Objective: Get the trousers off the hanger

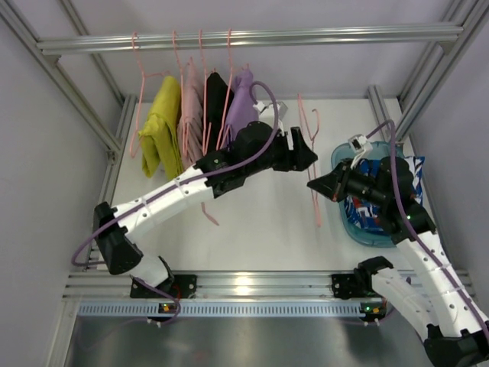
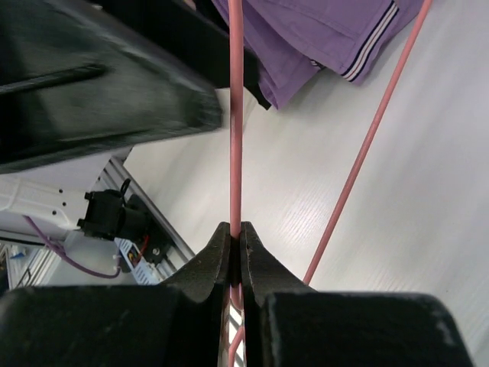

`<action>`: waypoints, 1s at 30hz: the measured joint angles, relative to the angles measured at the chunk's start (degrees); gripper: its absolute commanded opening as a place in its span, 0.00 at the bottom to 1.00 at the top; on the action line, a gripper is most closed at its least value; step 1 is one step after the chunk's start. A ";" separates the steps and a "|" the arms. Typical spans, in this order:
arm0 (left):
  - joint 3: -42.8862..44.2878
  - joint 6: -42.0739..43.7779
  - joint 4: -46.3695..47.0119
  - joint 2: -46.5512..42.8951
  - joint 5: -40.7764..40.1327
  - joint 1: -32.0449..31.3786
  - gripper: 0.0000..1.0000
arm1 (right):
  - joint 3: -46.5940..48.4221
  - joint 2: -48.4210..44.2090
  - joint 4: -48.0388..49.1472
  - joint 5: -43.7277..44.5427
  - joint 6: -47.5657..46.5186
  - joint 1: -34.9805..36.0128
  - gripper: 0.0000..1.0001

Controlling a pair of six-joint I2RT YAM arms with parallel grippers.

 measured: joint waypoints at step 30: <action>2.89 16.41 8.02 -23.45 19.45 31.89 0.97 | 27.71 25.05 7.48 0.22 9.84 2.99 0.00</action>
